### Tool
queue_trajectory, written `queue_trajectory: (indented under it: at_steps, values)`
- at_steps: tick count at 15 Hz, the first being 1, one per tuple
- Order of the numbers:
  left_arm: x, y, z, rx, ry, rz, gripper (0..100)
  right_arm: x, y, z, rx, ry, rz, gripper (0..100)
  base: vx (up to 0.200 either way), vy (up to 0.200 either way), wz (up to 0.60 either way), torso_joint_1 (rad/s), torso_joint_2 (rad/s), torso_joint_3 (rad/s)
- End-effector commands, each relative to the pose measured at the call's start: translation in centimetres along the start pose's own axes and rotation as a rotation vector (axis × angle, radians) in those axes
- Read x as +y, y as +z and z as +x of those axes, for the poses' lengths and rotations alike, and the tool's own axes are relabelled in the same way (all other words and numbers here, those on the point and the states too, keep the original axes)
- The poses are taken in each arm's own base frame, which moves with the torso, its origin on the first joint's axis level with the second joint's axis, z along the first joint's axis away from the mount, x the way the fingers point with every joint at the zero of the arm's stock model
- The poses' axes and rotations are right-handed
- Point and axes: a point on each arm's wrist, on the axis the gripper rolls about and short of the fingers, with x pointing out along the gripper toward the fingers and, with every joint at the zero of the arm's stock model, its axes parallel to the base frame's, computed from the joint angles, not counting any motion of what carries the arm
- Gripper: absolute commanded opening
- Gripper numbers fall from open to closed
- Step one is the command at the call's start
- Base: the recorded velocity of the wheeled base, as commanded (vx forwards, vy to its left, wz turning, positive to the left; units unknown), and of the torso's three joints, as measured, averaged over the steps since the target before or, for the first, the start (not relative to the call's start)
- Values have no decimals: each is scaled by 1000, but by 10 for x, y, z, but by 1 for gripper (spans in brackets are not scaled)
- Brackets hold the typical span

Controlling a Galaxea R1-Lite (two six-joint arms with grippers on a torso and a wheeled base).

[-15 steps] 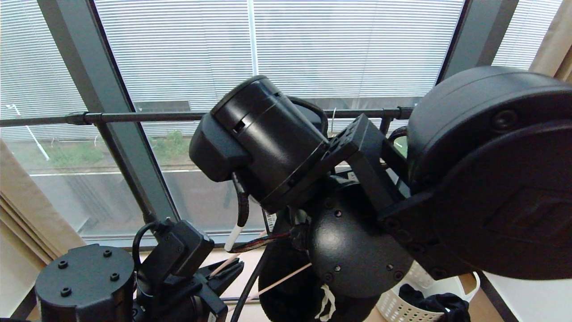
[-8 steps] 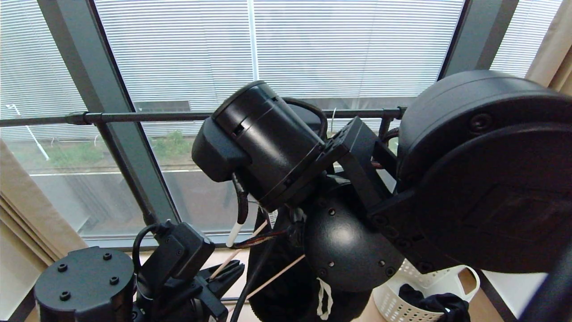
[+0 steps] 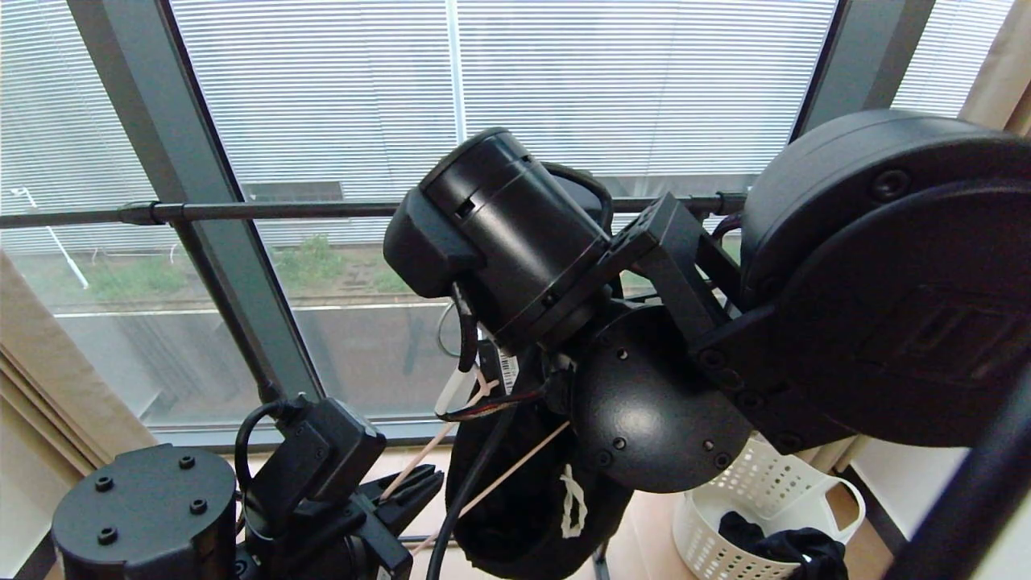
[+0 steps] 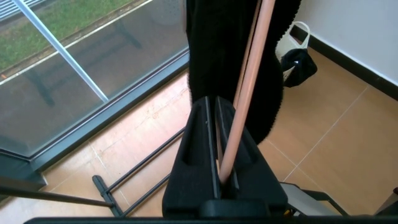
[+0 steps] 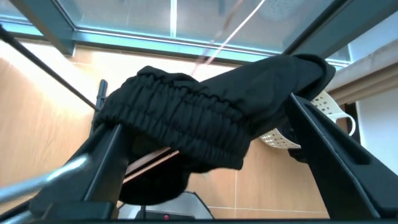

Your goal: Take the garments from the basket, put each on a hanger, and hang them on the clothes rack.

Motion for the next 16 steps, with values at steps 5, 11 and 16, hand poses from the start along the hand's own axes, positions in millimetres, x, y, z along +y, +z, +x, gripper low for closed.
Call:
queue_trajectory:
  at_steps: [5, 11, 16]
  values:
    - [0, 0, 0, 2, 3, -3, 0, -2, -1, 2, 3, -14, 2, 100, 0, 0, 0, 0, 0, 0]
    - [0, 0, 1, 3, 3, -5, 0, -19, 5, -13, -5, -1, -22, 100, 0, 0, 0, 0, 0, 0]
    - [0, 1, 1, -1, 4, -6, 0, -17, -4, -15, 9, 5, -62, 100, 0, 0, 0, 0, 0, 0]
